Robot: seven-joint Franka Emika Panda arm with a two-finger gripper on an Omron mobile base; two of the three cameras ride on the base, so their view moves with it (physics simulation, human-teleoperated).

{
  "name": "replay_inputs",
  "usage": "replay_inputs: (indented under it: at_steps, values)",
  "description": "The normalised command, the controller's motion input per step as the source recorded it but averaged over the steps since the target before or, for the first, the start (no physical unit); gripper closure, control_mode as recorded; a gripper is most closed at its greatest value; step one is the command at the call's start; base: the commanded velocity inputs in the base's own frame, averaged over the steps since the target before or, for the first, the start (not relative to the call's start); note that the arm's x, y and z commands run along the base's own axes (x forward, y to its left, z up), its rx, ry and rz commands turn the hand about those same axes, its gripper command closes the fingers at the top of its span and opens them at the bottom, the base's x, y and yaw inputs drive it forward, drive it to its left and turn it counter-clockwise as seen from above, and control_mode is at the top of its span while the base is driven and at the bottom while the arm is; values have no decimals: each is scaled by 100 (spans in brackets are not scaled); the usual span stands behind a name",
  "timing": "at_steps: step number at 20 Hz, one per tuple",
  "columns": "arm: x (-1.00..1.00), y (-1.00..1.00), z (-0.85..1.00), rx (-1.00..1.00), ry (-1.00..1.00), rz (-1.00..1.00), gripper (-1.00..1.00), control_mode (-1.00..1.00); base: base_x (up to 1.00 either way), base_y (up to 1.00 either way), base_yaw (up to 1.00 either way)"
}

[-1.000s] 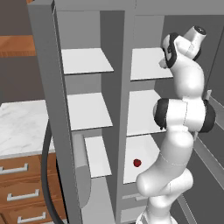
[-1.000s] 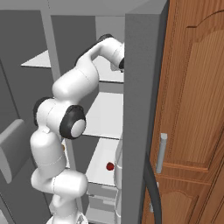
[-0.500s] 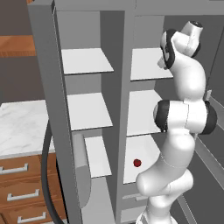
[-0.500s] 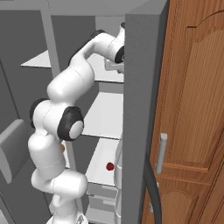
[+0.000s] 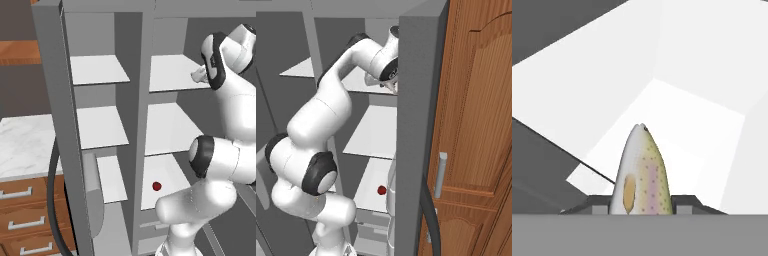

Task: There's a fish in the fridge that needs to be moved to the freezer for freezing. Pick up the fish from the fridge, place it on any shelf in the freezer, and close the fridge and freezer doors when done.

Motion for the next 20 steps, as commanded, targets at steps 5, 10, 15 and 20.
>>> replay_inputs:
  at_steps: [5, 10, 15, 20]
  values:
    - [-100, 50, 2, 0, -12, 1, 100, -100, 0, 0, 0]
    - [-100, 43, 21, 2, -9, 0, 100, -100, 0, 0, 0]
    - [-87, 41, 50, 3, -7, 0, 100, -100, 0, 0, 0]
    - [-56, 83, 50, 5, -1, 0, 100, -100, 0, 0, 0]
